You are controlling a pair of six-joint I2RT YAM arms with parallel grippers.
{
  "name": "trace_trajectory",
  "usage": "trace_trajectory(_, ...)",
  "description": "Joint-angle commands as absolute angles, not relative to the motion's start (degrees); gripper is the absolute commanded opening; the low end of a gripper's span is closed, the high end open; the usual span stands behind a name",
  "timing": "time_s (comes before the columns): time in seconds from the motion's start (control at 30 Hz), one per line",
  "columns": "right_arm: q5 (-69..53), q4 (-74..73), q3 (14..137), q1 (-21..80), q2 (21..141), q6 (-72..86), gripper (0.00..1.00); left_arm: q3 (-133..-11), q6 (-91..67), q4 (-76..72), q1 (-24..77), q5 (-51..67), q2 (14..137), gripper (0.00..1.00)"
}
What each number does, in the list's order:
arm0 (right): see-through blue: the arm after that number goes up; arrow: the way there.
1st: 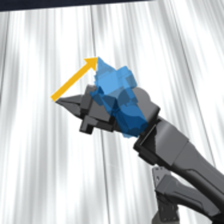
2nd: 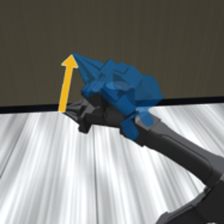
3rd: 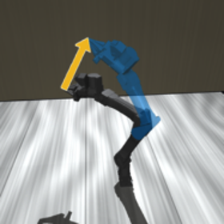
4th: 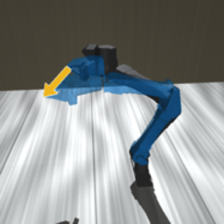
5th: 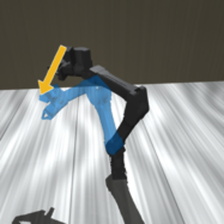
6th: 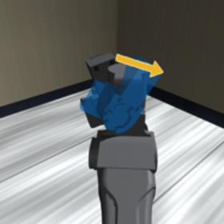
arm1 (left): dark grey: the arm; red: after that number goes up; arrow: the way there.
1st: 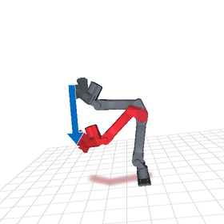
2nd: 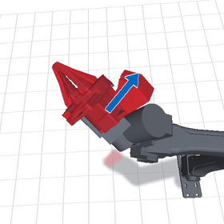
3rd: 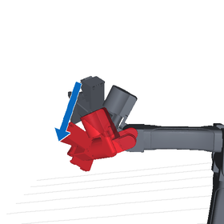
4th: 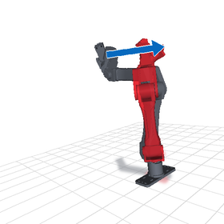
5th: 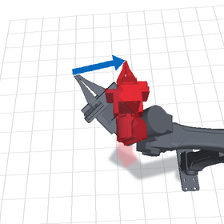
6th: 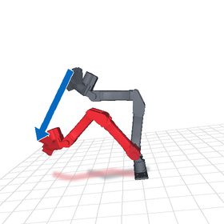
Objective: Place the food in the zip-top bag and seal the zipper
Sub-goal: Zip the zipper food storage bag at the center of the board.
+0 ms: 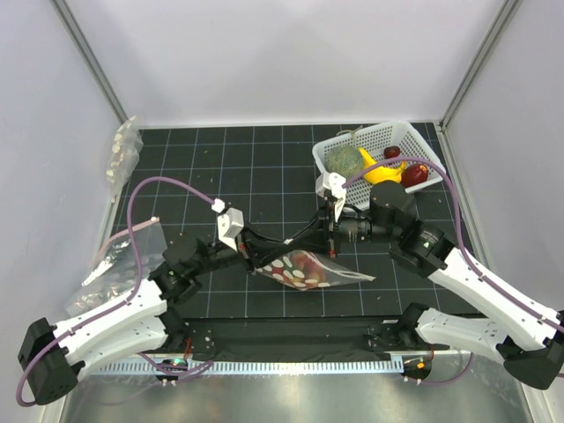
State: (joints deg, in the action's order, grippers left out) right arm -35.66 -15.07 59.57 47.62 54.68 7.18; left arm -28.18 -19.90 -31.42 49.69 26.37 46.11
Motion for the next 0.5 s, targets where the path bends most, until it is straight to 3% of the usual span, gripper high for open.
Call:
trace_trajectory(0.0,-35.5,-13.0,62.3,48.2,54.6,5.5,0.01,-30.3,-22.8,-36.6,49.6,27.5,46.0,0.09)
trace_trajectory(0.03,-35.0,-13.4,62.3,48.2,54.6,5.0,0.01,-30.1,-23.6,-37.1,49.6,27.2,45.8,0.03)
trace_trajectory(0.13,-34.1,-14.5,62.0,48.2,54.9,4.1,0.01,-29.4,-24.8,-37.7,49.6,26.3,44.9,0.01)
trace_trajectory(0.47,-27.7,-14.3,59.1,48.2,52.6,1.7,0.01,-27.0,-27.2,-36.3,49.6,17.9,40.2,0.00)
